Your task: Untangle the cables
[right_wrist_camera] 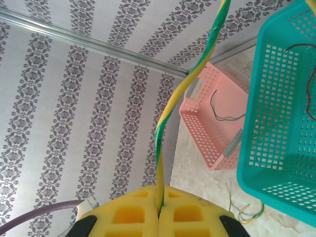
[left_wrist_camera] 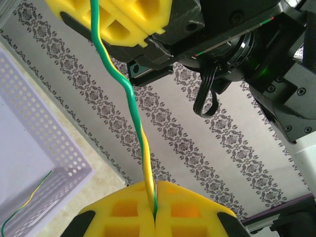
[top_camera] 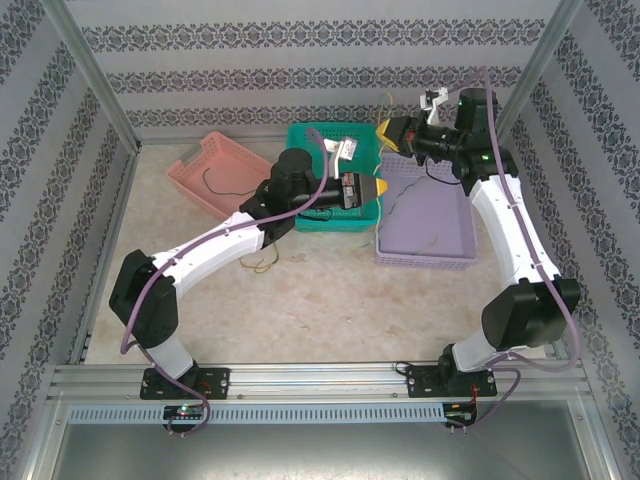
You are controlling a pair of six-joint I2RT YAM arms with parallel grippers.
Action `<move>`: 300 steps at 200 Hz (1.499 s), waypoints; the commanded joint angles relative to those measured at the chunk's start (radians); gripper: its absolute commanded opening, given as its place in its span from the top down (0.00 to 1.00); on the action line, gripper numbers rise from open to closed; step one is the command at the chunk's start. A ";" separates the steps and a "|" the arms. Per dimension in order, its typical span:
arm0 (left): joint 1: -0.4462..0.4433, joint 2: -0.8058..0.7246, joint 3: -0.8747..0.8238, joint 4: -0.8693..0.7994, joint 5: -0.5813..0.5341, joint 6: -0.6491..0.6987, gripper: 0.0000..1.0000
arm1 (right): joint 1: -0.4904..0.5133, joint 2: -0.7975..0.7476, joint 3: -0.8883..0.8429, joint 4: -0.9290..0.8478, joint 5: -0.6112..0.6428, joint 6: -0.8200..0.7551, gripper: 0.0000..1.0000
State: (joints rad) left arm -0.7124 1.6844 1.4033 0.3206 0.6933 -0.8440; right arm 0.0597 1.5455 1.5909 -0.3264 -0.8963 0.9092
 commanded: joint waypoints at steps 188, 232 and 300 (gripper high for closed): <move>-0.018 -0.153 0.252 -0.786 -0.358 0.240 0.26 | -0.137 0.139 0.113 -0.351 0.772 -0.610 1.00; -0.003 -0.248 0.155 -0.881 -0.511 0.227 0.28 | -0.028 0.323 0.155 -0.518 0.992 -0.700 1.00; 0.008 -0.313 0.091 -0.900 -0.563 0.197 0.29 | 0.046 0.540 0.204 -0.590 0.901 -0.643 0.72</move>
State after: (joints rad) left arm -0.7158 1.4063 1.5036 -0.5476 0.1703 -0.6357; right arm 0.0937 2.0659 1.7412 -0.8581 0.0330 0.2581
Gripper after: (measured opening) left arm 0.715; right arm 0.131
